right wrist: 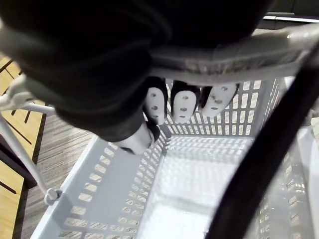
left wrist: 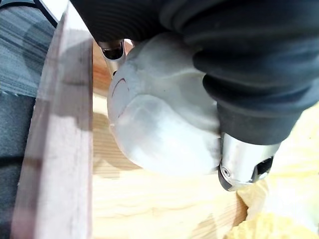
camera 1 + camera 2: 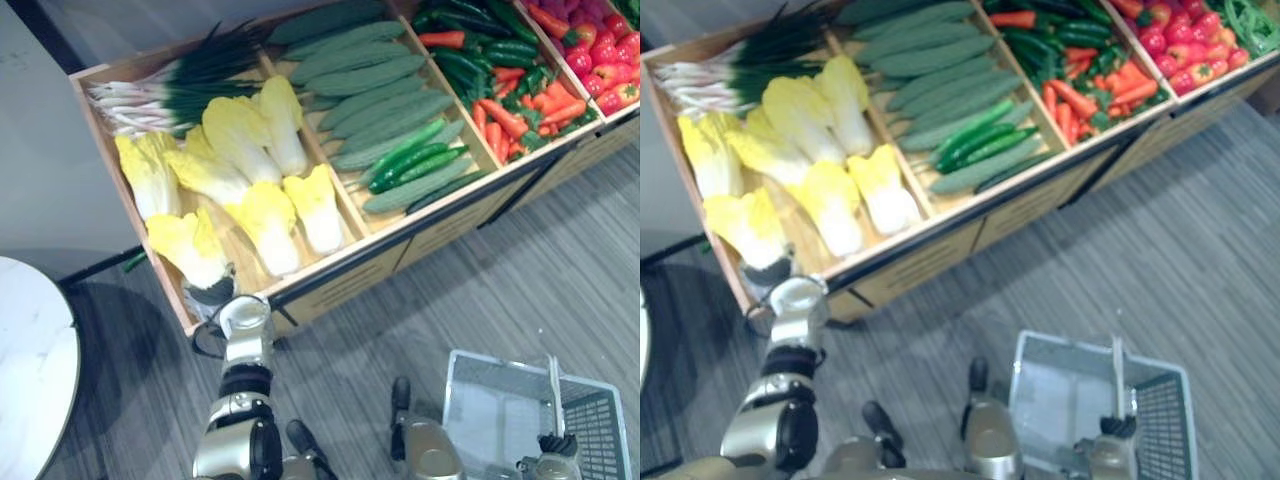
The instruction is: Pick vegetable in the basket
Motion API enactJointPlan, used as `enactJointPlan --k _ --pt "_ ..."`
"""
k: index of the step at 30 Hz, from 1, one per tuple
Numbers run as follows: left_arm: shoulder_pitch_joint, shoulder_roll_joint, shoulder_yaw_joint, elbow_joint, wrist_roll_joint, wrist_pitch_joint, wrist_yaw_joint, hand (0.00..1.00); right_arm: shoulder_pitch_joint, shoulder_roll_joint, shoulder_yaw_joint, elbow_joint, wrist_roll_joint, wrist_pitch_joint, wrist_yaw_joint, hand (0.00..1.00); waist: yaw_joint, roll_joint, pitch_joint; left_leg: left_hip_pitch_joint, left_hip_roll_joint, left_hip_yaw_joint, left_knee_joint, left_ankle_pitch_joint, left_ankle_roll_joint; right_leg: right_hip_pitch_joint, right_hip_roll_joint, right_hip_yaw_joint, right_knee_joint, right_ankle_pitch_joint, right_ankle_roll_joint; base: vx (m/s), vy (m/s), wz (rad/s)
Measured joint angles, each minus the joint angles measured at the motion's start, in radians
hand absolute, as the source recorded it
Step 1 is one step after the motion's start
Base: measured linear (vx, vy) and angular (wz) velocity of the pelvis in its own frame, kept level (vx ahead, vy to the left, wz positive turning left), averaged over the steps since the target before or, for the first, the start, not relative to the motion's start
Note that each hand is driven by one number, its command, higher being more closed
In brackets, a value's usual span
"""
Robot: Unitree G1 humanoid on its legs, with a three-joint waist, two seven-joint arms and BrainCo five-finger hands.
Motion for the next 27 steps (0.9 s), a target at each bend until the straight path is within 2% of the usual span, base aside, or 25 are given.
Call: enactJointPlan --k 2,6,10,12,17,20,23,25,27 --pt "0.019 -0.016 -0.012 -0.023 0.004 0.000 -0.011 1.00 0.001 0.001 -0.021 0.001 -0.004 0.006 0.003 1.00 0.001 0.004 -0.002 0.000 -0.001 -0.020 0.000 0.002 0.003 0.011 -0.003 -0.017 0.000 -0.001 0.001 -0.03 -0.002 0.24" --pt "0.054 -0.034 -0.044 -0.112 0.023 0.000 -0.042 1.00 0.022 -0.001 -0.049 0.001 -0.011 0.008 0.008 1.00 0.023 0.023 -0.017 0.000 -0.002 -0.043 -0.006 0.010 0.015 0.024 -0.006 -0.035 0.000 -0.001 0.001 -0.04 -0.005 0.15" --pt "0.091 -0.025 -0.049 -0.201 0.089 0.000 -0.070 1.00 0.021 -0.045 -0.075 0.002 -0.018 0.017 0.035 1.00 0.032 0.051 -0.035 0.016 -0.003 -0.047 -0.014 0.015 0.020 0.041 -0.009 -0.037 -0.001 0.000 0.003 -0.03 -0.005 0.02" --pt "0.106 -0.017 -0.052 -0.231 0.100 -0.001 -0.082 1.00 0.021 -0.068 -0.090 0.003 -0.020 0.022 0.043 1.00 0.034 0.055 -0.055 0.015 -0.003 -0.046 -0.018 0.015 0.020 0.042 -0.008 -0.036 -0.001 0.000 0.003 0.00 0.000 0.00" --pt "0.116 0.048 -0.060 -0.328 0.167 -0.006 -0.102 1.00 0.010 -0.166 -0.102 0.002 -0.046 0.026 0.056 1.00 0.042 0.054 -0.097 0.030 -0.003 -0.032 -0.018 0.015 0.020 0.044 -0.005 -0.019 -0.010 0.006 0.010 0.00 -0.013 -0.09" --pt "0.142 0.089 -0.067 -0.381 0.174 -0.023 -0.118 1.00 -0.017 -0.220 -0.096 -0.006 -0.060 0.024 0.080 1.00 0.044 0.054 -0.104 0.048 -0.005 0.001 -0.018 0.011 0.015 0.044 0.000 0.015 -0.019 0.010 0.016 0.00 -0.008 -0.33" --pt "0.150 0.129 -0.089 -0.432 0.202 -0.037 -0.137 1.00 -0.031 -0.286 -0.040 -0.058 -0.080 0.021 0.109 1.00 0.043 0.054 -0.105 0.064 -0.007 0.039 -0.019 0.006 0.010 0.042 0.007 0.053 -0.032 0.025 0.015 -0.01 -0.006 -0.37" --pt "0.177 0.172 -0.116 -0.474 0.209 -0.062 -0.164 1.00 -0.031 -0.344 0.044 -0.128 -0.096 0.010 0.129 1.00 0.039 0.055 -0.106 0.083 -0.008 0.074 -0.019 -0.002 0.008 0.038 0.015 0.089 -0.037 0.032 0.016 -0.01 -0.006 -0.51" --pt "0.205 0.225 -0.172 -0.513 0.209 -0.101 -0.204 1.00 -0.033 -0.416 0.123 -0.165 -0.099 -0.022 0.160 1.00 0.029 0.059 -0.114 0.097 -0.011 0.104 -0.019 -0.012 0.006 0.037 0.020 0.119 -0.046 0.038 0.019 -0.01 0.001 -0.46"
